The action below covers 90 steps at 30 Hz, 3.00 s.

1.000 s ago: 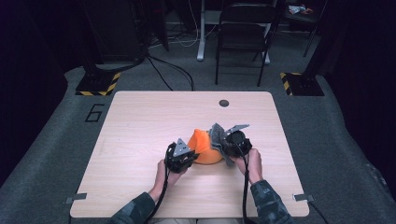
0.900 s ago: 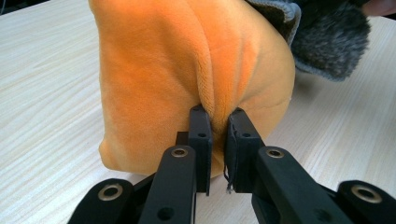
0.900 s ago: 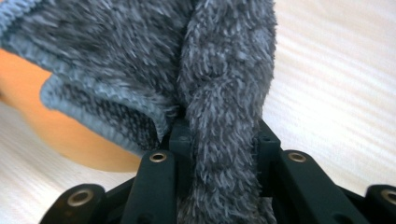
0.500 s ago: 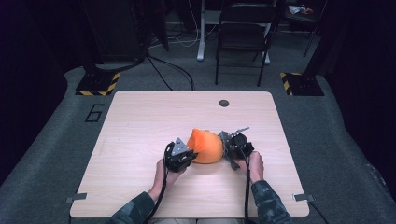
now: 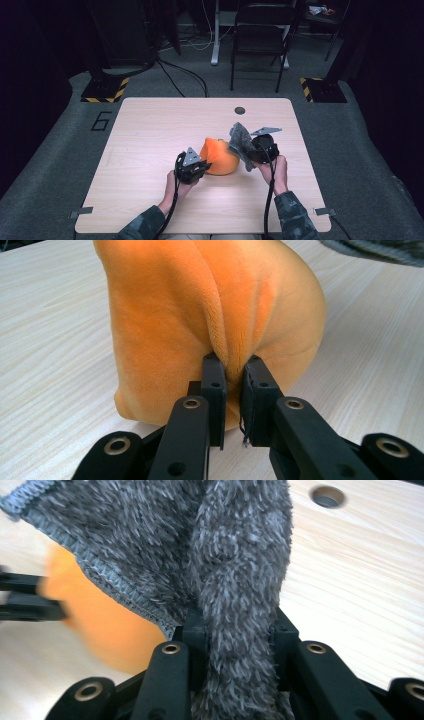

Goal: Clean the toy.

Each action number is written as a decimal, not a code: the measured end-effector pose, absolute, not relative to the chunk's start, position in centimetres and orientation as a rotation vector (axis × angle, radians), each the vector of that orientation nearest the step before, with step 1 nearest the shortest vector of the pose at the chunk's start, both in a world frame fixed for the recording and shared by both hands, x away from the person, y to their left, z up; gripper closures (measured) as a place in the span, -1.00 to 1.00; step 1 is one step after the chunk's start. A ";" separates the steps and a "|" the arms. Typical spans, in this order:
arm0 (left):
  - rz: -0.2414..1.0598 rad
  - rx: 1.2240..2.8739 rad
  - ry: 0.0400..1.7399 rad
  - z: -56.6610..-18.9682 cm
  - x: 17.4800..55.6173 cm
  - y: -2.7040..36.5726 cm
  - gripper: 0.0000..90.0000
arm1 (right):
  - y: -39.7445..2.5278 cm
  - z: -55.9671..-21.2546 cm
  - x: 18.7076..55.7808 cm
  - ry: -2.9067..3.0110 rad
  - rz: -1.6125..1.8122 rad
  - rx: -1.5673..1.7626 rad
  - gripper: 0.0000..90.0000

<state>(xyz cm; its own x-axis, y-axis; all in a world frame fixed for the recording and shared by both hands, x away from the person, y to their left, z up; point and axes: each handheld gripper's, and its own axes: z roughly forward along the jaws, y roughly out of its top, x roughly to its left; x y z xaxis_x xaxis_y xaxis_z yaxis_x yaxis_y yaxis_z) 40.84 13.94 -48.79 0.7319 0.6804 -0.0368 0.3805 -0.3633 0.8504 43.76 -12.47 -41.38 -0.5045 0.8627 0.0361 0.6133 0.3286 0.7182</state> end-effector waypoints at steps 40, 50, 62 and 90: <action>0.506 2.040 0.781 -48.7 40.4 13.3 0.83 | -9.8 -43.7 44.1 2.321 0.909 1.229 0.56; 0.467 2.029 0.772 -48.0 40.0 12.9 0.83 | -8.8 -41.2 42.7 2.286 1.000 1.149 0.56; 0.459 2.037 0.773 -48.3 40.1 12.8 0.82 | -7.3 -42.2 42.6 2.312 0.937 1.104 0.56; 0.442 2.033 0.785 -48.7 40.5 13.3 0.82 | -11.3 -47.4 45.7 2.362 0.687 1.352 0.55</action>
